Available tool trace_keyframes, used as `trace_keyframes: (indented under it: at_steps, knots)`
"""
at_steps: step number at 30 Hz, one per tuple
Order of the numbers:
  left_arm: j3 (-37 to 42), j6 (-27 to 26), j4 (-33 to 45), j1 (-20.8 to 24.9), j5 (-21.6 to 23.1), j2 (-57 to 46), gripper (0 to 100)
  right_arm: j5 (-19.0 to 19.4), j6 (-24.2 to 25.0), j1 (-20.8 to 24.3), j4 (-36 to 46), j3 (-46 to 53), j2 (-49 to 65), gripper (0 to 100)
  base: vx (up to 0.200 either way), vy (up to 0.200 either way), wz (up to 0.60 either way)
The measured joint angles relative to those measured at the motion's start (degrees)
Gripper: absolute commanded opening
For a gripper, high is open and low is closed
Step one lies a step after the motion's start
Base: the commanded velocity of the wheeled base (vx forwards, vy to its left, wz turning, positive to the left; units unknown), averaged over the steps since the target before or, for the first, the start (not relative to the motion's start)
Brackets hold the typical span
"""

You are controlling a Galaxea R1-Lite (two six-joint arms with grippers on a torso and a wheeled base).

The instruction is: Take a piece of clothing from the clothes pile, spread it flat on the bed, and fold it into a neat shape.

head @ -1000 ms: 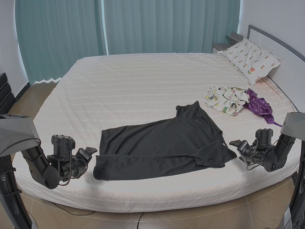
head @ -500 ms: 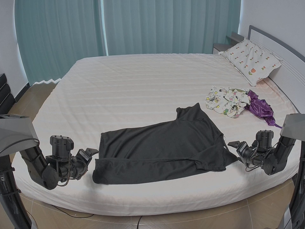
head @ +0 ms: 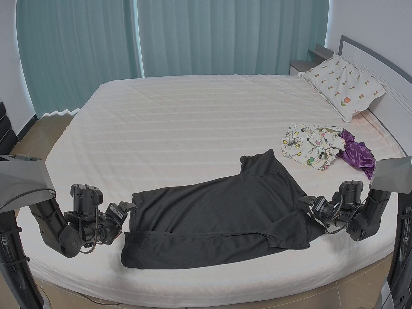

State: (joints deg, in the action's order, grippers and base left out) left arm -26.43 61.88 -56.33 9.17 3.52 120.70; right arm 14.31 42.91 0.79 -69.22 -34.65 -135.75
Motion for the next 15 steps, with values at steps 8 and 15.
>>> trace_keyframes:
  at_steps: [8, 15]
  knots:
    - [-0.05, 0.06, 0.04, 0.67, -0.02, 0.99, 100, 2.11, -1.63, 0.72, -1.21, -2.18, -2.84, 100, 0.000, 0.000, 0.00]
    - [-0.09, 0.02, -0.05, 0.78, -0.11, 1.88, 100, 2.38, -5.25, 3.11, 0.02, -5.75, -5.51, 100, 0.000, 0.000, 0.00]
